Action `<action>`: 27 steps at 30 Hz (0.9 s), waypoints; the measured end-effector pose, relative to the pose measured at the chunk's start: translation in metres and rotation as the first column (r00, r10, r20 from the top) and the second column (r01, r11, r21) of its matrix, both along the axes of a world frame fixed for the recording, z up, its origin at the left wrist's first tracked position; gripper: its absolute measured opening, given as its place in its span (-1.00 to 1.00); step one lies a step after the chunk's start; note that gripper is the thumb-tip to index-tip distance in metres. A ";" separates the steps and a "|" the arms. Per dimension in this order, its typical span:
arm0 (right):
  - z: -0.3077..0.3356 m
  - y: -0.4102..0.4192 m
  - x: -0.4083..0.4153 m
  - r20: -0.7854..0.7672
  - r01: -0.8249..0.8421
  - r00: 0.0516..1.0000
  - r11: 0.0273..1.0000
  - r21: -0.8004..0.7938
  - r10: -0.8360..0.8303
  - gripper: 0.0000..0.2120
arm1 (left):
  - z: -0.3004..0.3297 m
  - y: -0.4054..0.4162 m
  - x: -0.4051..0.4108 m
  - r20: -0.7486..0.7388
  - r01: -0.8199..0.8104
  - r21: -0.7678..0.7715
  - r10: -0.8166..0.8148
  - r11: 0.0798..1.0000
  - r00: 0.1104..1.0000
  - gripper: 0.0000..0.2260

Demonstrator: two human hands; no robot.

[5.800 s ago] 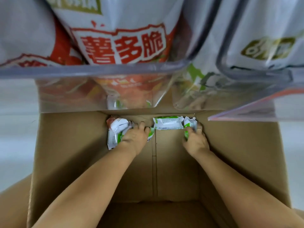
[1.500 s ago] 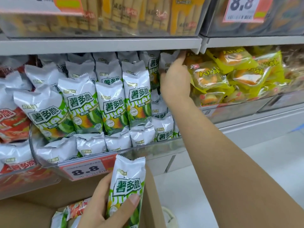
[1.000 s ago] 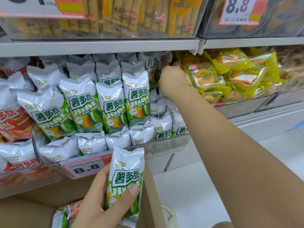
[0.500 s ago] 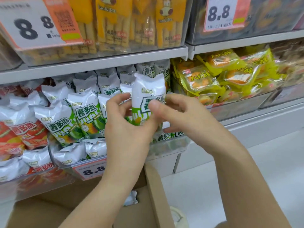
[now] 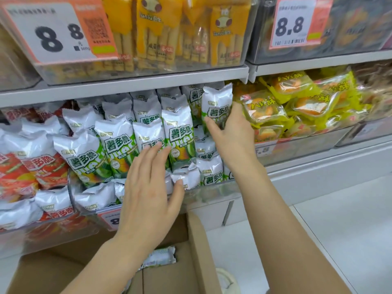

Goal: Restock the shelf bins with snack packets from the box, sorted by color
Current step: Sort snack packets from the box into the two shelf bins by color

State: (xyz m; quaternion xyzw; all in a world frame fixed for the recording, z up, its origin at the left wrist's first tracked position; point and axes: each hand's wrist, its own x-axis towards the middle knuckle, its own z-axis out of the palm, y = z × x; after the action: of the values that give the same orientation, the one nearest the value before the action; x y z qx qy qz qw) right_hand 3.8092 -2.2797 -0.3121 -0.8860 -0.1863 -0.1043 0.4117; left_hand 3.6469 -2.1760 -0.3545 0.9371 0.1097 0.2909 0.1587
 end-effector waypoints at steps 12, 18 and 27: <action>-0.021 0.020 0.015 0.003 -0.059 0.998 0.911 -0.407 0.066 -0.46 | -0.016 0.014 -0.014 -0.121 0.062 0.121 -0.047 0.991 0.992 -0.61; -0.013 -0.002 -0.004 0.068 -0.045 0.997 0.998 -0.044 0.048 -0.58 | -0.011 0.022 -0.026 -0.114 0.089 0.158 -0.071 0.983 0.991 -0.61; -0.052 0.017 -0.147 0.300 -0.435 0.854 0.900 -0.040 0.426 -0.73 | -0.011 0.065 -0.134 -0.179 -0.012 -0.113 -0.008 0.994 0.984 -0.72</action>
State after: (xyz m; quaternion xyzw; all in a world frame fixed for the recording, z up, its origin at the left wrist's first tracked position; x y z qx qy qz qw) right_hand 3.6621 -2.2629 -0.3645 -0.7892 -0.4386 -0.1462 0.4041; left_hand 3.5125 -2.1108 -0.3659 0.9489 0.1409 0.1987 0.2008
